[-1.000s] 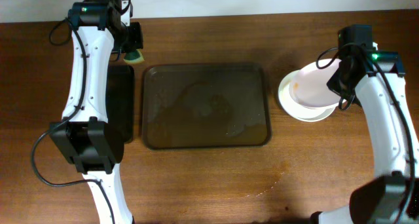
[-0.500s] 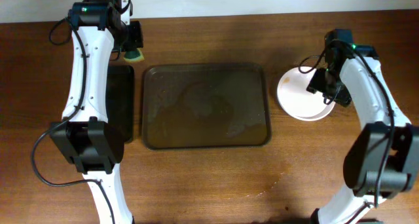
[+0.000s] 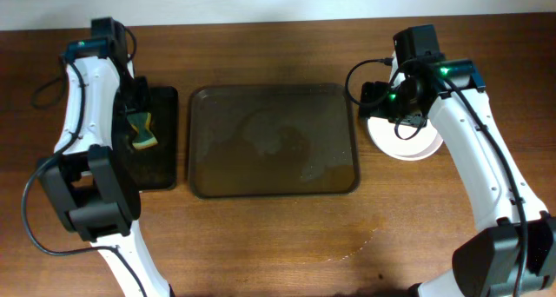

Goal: Clean dirty plates on tray and stack at the side

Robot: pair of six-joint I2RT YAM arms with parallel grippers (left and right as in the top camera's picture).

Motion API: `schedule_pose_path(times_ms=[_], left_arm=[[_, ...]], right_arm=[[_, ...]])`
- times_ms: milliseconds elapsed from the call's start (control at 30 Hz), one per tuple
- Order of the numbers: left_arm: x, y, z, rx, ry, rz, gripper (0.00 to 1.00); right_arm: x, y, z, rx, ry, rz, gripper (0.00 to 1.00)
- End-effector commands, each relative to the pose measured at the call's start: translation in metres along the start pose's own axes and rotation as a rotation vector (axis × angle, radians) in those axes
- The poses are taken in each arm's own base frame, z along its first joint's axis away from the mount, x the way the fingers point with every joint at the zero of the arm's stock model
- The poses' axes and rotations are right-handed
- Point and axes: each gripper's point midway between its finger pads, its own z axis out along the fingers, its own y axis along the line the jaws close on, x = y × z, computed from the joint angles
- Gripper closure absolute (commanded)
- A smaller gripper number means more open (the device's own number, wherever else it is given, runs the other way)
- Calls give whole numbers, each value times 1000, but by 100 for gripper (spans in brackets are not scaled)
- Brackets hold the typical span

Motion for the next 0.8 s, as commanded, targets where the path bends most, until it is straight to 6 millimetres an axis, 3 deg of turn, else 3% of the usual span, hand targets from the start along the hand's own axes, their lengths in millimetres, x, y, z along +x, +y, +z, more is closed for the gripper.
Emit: schedule_pose_path(times_ms=[0, 33, 133, 167, 233, 333, 400, 500, 600, 667, 700, 767], left_arm=[[-6, -6, -10, 53, -39, -10, 1], [-9, -9, -17, 72, -58, -11, 1], [-26, -44, -87, 224, -233, 38, 1], [-29, -76, -123, 339, -328, 89, 1], [-26, -108, -149, 382, -394, 158, 1], [-14, -148, -156, 426, -396, 230, 1], [-6, -165, -159, 435, -392, 266, 1], [-1, -175, -162, 443, -391, 289, 1], [-1, -174, -162, 443, -391, 288, 1], [-1, -174, -162, 443, -391, 288, 1], [-1, -174, -162, 443, -391, 288, 1], [-1, -174, -162, 443, -391, 288, 1]], right_arm=[[-3, 3, -5, -5, -15, -18, 16], [-3, 3, -5, -5, -15, -21, 16], [-2, 3, -10, -6, -23, -22, 17], [-6, 0, -27, 12, -75, -24, 17], [-8, -2, -66, 12, -180, -35, 16], [6, -4, -141, -23, -360, -60, 14], [22, -6, -191, -63, -490, -63, 2], [41, -8, -234, -103, -610, -66, 2], [60, -14, -239, -98, -592, -66, 2], [73, -33, -233, -8, -549, -28, 2], [72, -42, -237, 32, -575, 19, 2], [49, -50, -256, 58, -765, 52, 2]])
